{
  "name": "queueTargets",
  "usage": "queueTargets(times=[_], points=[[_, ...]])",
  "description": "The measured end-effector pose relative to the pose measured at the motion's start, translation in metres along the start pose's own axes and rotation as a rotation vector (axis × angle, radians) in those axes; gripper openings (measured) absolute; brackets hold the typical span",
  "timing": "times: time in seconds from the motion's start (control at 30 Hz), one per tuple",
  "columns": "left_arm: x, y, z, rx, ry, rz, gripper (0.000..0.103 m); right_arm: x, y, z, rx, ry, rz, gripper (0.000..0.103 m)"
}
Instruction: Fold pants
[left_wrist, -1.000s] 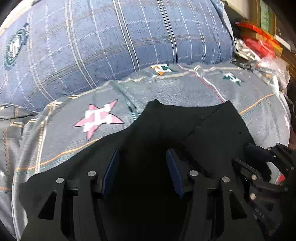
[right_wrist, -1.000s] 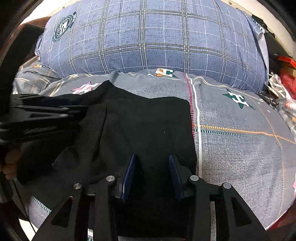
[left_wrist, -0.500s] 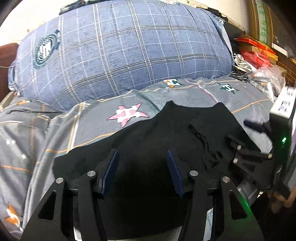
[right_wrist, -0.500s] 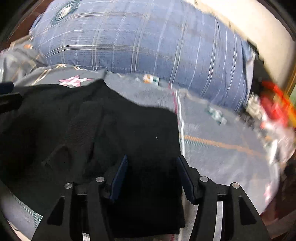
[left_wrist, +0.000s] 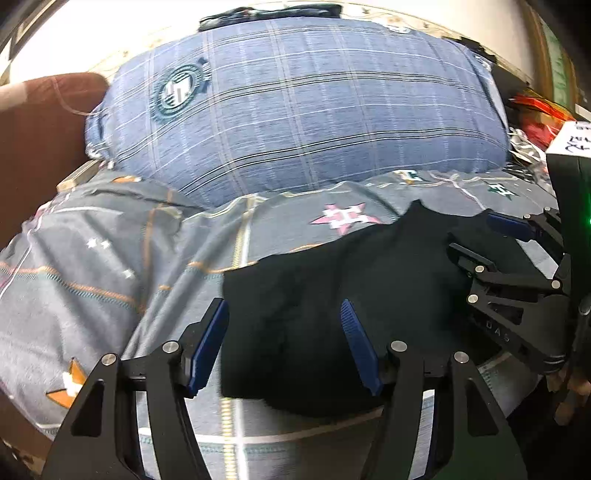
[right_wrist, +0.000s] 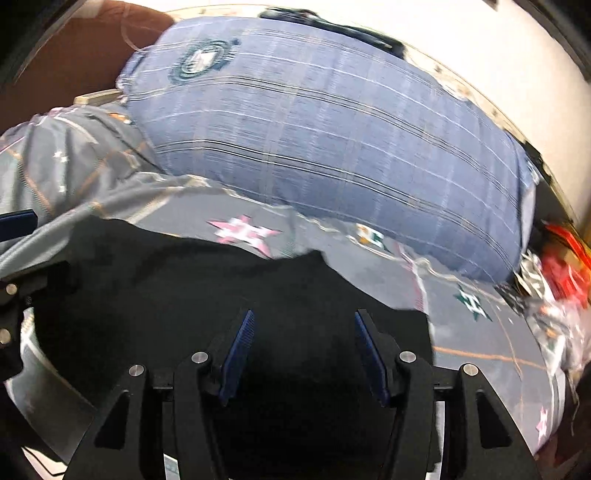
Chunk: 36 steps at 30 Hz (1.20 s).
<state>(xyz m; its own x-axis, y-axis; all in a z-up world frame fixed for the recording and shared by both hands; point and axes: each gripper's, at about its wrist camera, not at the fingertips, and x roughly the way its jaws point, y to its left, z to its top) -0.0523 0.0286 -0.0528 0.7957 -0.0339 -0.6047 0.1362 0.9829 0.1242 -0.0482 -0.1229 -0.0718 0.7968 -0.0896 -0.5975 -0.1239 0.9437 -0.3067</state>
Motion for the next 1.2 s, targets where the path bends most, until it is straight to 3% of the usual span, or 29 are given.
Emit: queueTargets(times=[0.27, 1.2], points=[[0.011, 0.026, -0.009, -0.079, 0.027, 0.015, 0.063, 0.004, 0.037, 0.008, -0.066, -0.010, 0.024, 0.057], [0.006, 0.027, -0.009, -0.073, 0.003, 0.004, 0.063, 0.003, 0.029, 0.015, -0.040, -0.024, 0.009, 0.057]])
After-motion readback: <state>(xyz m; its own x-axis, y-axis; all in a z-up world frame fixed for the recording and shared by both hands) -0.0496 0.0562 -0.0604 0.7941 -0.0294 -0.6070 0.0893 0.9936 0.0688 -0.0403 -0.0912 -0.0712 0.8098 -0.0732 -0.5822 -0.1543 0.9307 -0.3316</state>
